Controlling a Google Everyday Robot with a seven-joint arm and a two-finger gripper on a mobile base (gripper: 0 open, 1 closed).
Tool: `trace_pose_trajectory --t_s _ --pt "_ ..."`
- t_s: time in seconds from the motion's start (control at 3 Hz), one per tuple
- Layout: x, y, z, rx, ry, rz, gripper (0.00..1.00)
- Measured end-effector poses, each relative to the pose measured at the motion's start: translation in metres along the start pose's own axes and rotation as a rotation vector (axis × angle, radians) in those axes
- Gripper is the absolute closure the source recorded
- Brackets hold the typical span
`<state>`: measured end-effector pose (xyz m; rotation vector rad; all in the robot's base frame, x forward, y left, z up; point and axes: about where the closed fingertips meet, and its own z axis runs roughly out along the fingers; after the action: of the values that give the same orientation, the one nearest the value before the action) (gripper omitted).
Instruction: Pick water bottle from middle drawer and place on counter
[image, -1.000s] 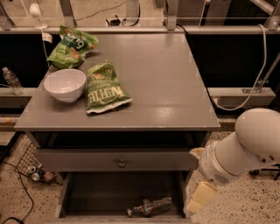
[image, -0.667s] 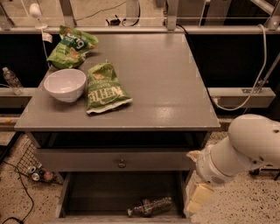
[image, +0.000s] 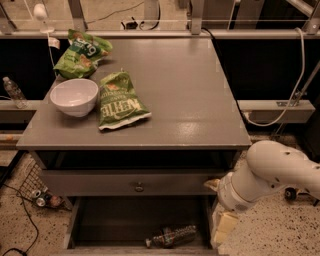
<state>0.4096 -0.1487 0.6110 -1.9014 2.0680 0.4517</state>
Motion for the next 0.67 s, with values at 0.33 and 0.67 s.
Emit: trace_pose_trajectory --t_s 0.33,0.67 --pt "0.001 0.003 0.009 -0.014 0.008 -0.070 0.00" --pt "0.001 0.012 0.021 -0.019 0.013 -0.134 0.00"
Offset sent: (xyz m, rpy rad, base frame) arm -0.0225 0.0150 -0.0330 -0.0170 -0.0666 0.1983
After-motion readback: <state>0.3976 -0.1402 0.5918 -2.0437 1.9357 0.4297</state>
